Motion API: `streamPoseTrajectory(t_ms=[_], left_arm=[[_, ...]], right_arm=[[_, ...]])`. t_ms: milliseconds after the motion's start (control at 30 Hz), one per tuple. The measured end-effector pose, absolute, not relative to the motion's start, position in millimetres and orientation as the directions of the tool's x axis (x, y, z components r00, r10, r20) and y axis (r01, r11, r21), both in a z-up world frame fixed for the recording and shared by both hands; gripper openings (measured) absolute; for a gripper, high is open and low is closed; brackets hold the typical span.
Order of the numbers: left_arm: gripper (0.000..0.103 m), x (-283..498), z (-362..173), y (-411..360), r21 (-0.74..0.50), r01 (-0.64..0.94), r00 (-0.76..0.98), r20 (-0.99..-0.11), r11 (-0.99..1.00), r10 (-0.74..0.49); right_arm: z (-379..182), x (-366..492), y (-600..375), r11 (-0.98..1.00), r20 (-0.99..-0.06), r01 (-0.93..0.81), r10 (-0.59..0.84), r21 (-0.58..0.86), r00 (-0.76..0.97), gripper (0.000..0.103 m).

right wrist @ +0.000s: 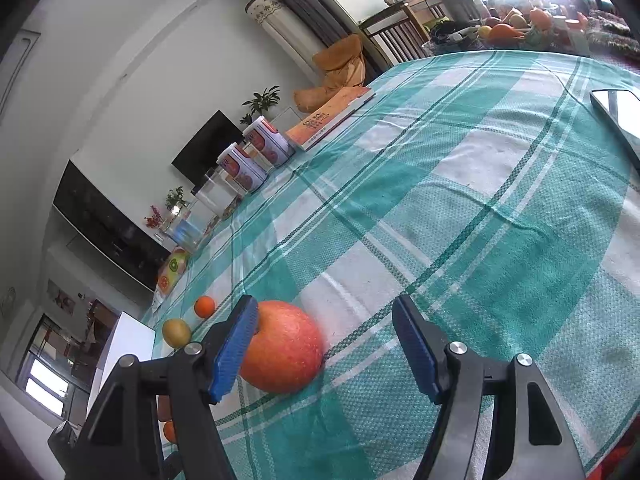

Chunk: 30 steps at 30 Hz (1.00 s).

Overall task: Organize fruits
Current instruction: 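Grasp the small tangerine with the left tool while the right tool holds the apple, then carry the tangerine and apple over the white box and open both tools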

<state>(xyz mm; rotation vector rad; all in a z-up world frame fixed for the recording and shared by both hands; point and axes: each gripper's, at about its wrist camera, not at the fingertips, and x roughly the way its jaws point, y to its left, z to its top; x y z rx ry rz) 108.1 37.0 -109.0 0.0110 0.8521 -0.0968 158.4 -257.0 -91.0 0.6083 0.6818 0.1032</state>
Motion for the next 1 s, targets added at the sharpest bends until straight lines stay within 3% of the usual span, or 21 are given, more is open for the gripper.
streamPoseTrajectory(t_ms=[33, 67, 100, 133, 200, 300, 400, 467, 533, 667, 800, 1000], left_arm=[[0.046, 112.8, -114.3, 38.3, -0.029, 0.074, 0.637, -0.768, 0.997, -0.069], [0.043, 115.0, -118.0, 40.9, -0.033, 0.060, 0.638, -0.767, 0.998, -0.063], [0.032, 114.9, -118.0, 43.0, -0.039, 0.053, 0.650, -0.757, 0.998, -0.065], [0.031, 115.3, -119.1, 45.2, -0.055, 0.053, 0.648, -0.758, 0.997, -0.076], [0.030, 113.3, -120.1, 51.2, -0.095, 0.051, 0.652, -0.751, 0.994, -0.105], [0.030, 102.9, -116.0, 56.9, -0.160, 0.066, 0.654, -0.739, 0.985, -0.164], [0.030, 89.4, -103.8, 59.4, -0.188, 0.085, 0.654, -0.730, 0.978, -0.197], [0.030, 79.3, -92.7, 63.2, -0.218, 0.092, 0.654, -0.723, 0.972, -0.224], [0.030, 68.1, -81.5, 68.7, -0.233, 0.097, 0.656, -0.716, 0.967, -0.239], [0.030, 45.6, -61.6, 82.0, -0.286, 0.112, 0.646, -0.707, 0.952, -0.288], [0.030, 25.8, -32.1, 99.5, -0.358, 0.115, 0.658, -0.671, 0.927, -0.341], [0.030, 12.8, 16.4, 162.1, -0.338, 0.001, 0.751, -0.621, 0.941, -0.223]], right_arm=[[-87.9, 158.1, -257.1, 0.822, -0.558, 0.089, 0.298, 0.562, 0.775, 0.071], [-83.6, 158.6, -255.6, 0.824, -0.556, 0.060, 0.325, 0.564, 0.765, 0.074], [-77.5, 159.3, -251.3, 0.833, -0.557, 0.011, 0.360, 0.553, 0.748, 0.082], [-70.6, 160.2, -243.8, 0.854, -0.567, -0.051, 0.387, 0.518, 0.727, 0.093], [-59.6, 164.5, -218.3, 0.911, -0.631, -0.180, 0.390, 0.372, 0.670, 0.102], [-62.8, 177.3, -177.8, 0.940, -0.737, -0.312, 0.307, 0.137, 0.602, 0.102], [-85.6, 200.7, -157.0, 0.938, -0.803, -0.339, 0.257, 0.073, 0.538, 0.102], [-98.5, 215.3, -156.4, 0.941, -0.824, -0.319, 0.268, 0.114, 0.498, 0.098], [-107.7, 223.3, -160.5, 0.952, -0.846, -0.276, 0.253, 0.132, 0.468, 0.068], [-106.6, 219.2, -179.8, 0.948, -0.840, -0.184, 0.316, 0.260, 0.441, 0.068], [-88.7, 201.5, -189.9, 0.837, -0.735, -0.129, 0.532, 0.532, 0.420, 0.068], [-34.3, 177.9, -95.9, 0.659, -0.585, -0.308, 0.752, 0.687, 0.303, 0.068]])
